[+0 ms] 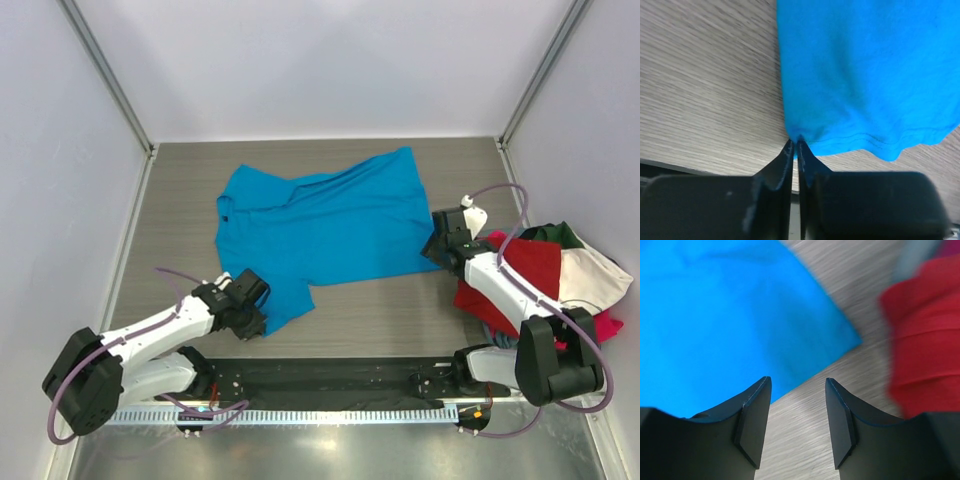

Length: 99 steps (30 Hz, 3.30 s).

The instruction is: Fold and stack the t-shirts

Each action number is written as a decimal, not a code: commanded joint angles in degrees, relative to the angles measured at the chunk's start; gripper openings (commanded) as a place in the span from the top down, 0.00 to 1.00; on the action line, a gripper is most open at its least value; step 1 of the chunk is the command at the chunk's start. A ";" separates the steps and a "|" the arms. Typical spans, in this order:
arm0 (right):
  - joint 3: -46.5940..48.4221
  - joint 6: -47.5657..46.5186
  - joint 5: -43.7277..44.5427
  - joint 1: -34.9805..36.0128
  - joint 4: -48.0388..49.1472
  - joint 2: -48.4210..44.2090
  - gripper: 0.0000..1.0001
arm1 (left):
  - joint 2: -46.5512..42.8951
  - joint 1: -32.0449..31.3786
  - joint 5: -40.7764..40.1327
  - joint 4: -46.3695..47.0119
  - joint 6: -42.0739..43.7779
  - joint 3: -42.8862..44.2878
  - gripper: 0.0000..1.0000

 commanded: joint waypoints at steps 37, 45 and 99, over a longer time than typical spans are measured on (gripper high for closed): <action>6.18 10.32 11.74 -6.00 0.29 19.02 0.49 | -8.73 31.35 4.67 -2.58 20.59 12.14 1.00; 4.96 11.63 12.80 -6.27 0.99 19.12 0.64 | -14.53 31.35 6.61 -2.22 19.35 9.50 1.00; 47.40 6.36 5.24 -8.03 -7.45 42.66 0.99 | 25.54 32.22 -10.35 7.79 20.58 47.02 1.00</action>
